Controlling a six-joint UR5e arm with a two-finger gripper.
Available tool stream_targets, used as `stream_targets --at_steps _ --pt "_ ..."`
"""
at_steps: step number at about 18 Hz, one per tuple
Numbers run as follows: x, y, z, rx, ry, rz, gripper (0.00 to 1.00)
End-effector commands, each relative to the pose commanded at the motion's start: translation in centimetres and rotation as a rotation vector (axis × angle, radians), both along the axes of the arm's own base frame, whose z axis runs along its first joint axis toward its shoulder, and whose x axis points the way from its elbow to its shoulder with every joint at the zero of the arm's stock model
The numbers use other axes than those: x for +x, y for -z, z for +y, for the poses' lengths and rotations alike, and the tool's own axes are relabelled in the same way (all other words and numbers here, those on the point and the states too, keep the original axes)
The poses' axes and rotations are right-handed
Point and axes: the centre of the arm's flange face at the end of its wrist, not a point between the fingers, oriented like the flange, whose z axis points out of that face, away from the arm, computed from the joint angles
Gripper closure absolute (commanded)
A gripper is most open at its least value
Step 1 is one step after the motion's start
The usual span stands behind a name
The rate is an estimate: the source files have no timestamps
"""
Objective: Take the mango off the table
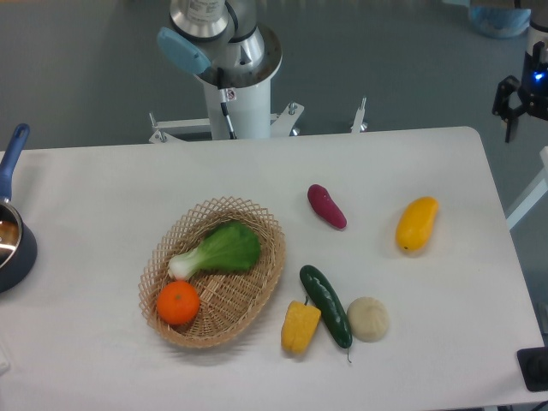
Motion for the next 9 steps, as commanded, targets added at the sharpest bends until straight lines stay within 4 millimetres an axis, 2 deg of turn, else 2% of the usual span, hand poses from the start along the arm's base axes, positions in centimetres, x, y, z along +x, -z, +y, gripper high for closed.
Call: stream_targets --at_steps 3,5,9 --pt "0.1 0.2 0.3 -0.002 0.004 0.003 0.0" --pt "1.0 0.2 0.3 -0.007 -0.006 0.0 0.0" --pt "1.7 2.3 0.1 0.0 -0.01 0.0 0.0"
